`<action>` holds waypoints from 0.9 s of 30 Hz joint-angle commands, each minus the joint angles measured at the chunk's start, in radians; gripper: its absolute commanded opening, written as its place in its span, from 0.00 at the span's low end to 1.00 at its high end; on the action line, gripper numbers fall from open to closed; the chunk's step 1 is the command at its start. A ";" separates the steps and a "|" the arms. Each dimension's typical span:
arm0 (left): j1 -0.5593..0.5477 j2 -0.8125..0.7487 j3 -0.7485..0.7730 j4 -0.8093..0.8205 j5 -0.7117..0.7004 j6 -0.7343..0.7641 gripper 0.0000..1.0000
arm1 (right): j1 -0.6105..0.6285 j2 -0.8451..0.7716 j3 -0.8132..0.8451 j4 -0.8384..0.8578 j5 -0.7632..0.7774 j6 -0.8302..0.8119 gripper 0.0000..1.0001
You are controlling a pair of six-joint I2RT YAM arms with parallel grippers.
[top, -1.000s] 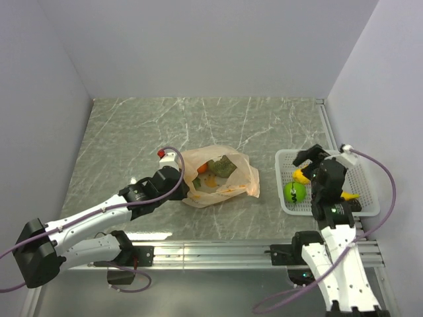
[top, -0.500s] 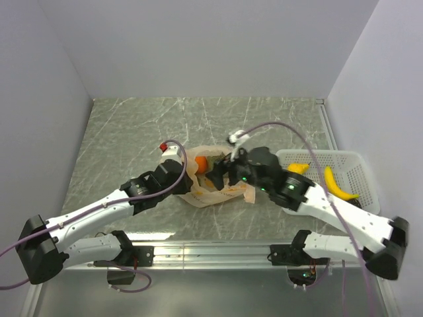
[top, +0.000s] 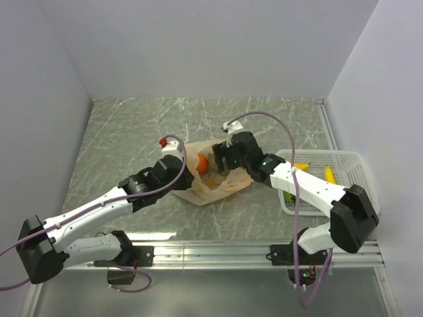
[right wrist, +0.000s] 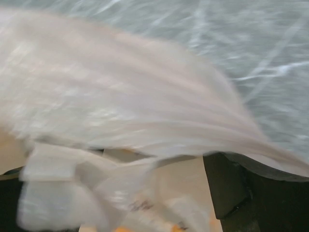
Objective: Untie the knot of the plastic bag and take out the fruit
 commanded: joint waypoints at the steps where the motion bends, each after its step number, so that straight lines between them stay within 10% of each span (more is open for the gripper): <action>1: 0.004 0.004 0.022 0.030 0.005 0.028 0.07 | -0.076 0.019 -0.013 0.143 0.085 0.031 0.90; 15: 0.004 0.105 -0.037 0.111 0.004 0.028 0.11 | -0.084 0.283 -0.059 0.304 -0.264 0.097 0.94; 23: 0.006 0.091 -0.044 0.103 -0.048 0.027 0.12 | 0.082 0.087 -0.077 0.168 -0.537 0.041 0.92; 27: 0.009 0.059 -0.064 0.093 -0.068 0.027 0.12 | 0.090 -0.001 -0.091 0.096 -0.373 0.030 0.91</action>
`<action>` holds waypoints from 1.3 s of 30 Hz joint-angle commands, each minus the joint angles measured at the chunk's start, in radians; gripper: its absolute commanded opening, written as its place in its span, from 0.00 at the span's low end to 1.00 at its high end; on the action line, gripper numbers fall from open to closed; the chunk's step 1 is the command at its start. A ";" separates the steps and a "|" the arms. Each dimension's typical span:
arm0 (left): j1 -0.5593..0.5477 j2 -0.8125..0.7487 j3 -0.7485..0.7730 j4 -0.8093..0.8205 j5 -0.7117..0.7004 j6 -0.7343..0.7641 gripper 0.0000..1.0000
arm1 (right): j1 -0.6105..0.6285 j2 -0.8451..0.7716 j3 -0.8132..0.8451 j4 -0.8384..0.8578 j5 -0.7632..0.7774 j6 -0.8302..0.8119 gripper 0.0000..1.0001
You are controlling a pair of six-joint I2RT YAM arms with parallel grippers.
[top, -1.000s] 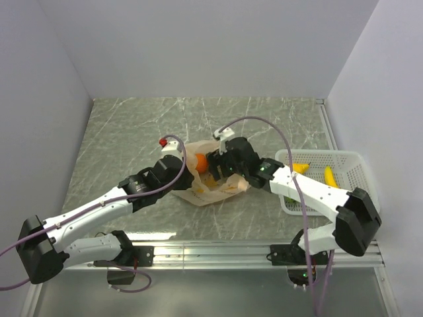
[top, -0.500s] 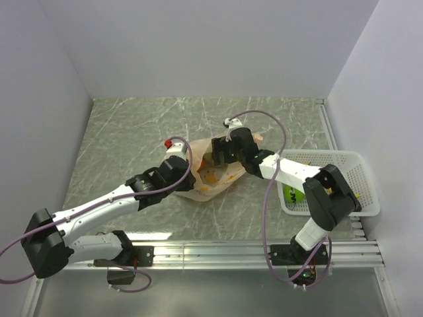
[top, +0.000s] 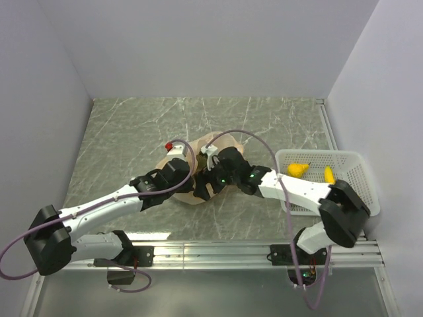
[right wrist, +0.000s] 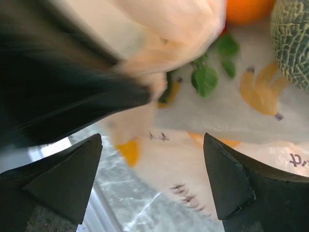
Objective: Untie the knot of the plastic bag and take out the fruit
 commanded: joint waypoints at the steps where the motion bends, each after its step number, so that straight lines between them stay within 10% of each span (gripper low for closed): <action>1: 0.006 -0.054 -0.016 0.023 -0.044 0.012 0.12 | -0.017 -0.111 -0.008 -0.042 0.130 -0.031 0.91; 11: 0.008 -0.082 -0.013 -0.009 -0.080 0.015 0.16 | -0.133 -0.040 0.079 -0.030 0.336 -0.135 0.71; 19: 0.022 -0.071 0.031 -0.046 -0.109 0.014 0.15 | -0.148 0.077 0.117 0.177 0.342 0.019 0.94; 28: 0.029 -0.122 0.054 -0.070 -0.140 0.051 0.11 | -0.220 0.160 0.159 0.131 0.587 -0.074 0.87; 39: 0.029 -0.080 0.011 -0.167 -0.163 -0.049 0.01 | -0.050 0.019 0.093 0.184 0.290 -0.088 0.75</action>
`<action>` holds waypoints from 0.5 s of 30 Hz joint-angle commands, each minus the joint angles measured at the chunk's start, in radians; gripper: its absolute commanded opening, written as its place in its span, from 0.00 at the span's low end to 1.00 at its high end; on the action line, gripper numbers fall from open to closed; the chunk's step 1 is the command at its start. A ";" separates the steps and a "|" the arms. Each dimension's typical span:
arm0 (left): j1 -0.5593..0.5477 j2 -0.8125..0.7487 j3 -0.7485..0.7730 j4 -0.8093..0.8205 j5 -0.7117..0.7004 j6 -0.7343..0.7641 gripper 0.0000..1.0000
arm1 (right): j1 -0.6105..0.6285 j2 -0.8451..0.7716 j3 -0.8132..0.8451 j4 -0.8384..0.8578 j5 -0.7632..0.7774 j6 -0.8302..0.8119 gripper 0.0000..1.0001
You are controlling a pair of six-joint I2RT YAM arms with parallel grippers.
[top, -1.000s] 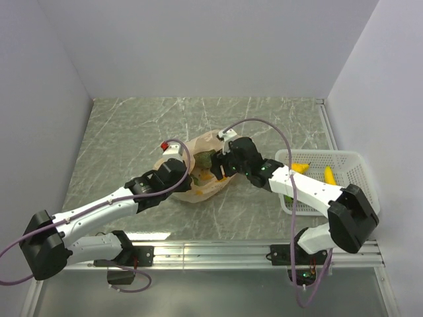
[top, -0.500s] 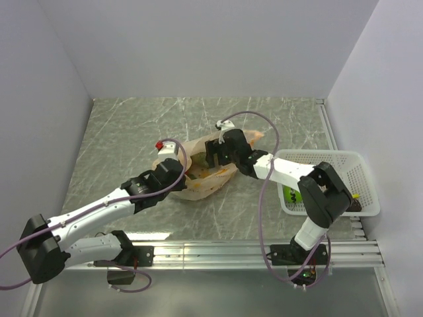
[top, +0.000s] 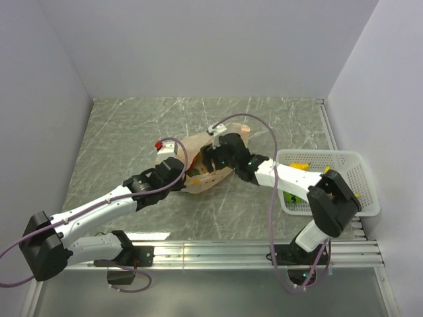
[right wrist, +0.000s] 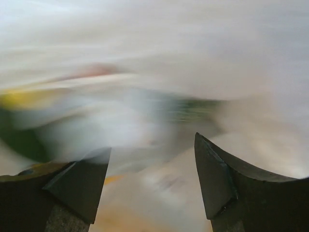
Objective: Untie the knot of the plastic bag and take out the fruit
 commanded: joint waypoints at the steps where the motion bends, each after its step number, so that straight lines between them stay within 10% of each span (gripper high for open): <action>1: 0.005 -0.030 -0.019 -0.064 -0.017 -0.064 0.01 | 0.105 -0.102 -0.045 0.136 -0.068 0.051 0.75; 15: 0.005 -0.241 -0.073 -0.272 0.032 -0.240 0.00 | 0.231 0.133 -0.015 0.371 -0.142 0.201 0.69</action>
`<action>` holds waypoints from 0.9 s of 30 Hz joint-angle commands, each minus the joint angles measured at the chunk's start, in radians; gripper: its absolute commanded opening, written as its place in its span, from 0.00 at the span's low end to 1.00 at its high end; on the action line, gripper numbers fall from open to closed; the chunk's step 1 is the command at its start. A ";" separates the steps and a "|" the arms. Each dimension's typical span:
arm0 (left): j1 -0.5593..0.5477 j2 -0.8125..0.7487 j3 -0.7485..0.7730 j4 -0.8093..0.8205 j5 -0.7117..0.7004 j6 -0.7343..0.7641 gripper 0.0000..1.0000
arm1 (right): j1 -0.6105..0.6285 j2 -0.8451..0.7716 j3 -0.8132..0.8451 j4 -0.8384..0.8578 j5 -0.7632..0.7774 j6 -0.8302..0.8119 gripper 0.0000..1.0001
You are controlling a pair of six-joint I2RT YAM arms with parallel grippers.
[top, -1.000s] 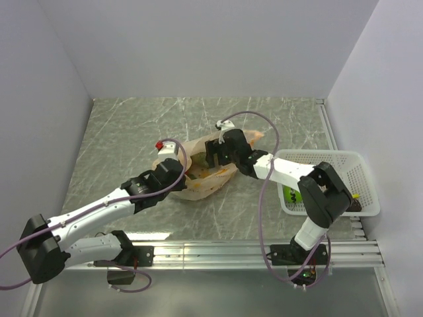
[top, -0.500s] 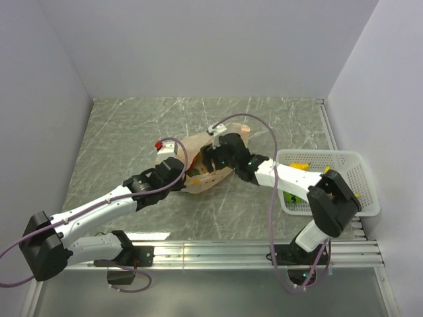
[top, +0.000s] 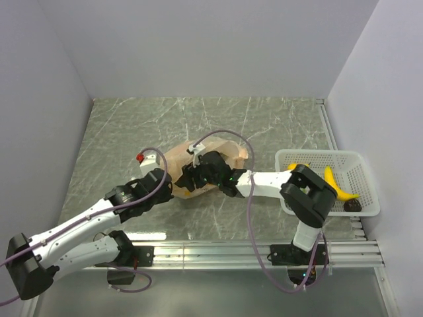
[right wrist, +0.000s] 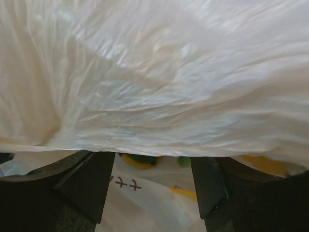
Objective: Untie the knot of the plastic bag and take out the fruit
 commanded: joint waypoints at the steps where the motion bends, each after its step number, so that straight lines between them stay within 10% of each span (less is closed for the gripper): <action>1: 0.004 -0.046 0.014 -0.067 0.024 -0.059 0.01 | 0.025 0.026 0.038 0.132 -0.045 0.060 0.70; 12: 0.004 -0.088 -0.076 -0.005 0.119 -0.113 0.00 | 0.037 0.108 0.013 0.386 0.047 0.244 0.92; 27: 0.002 -0.086 -0.078 0.034 0.139 -0.082 0.01 | 0.046 0.327 0.190 0.392 0.134 0.304 0.95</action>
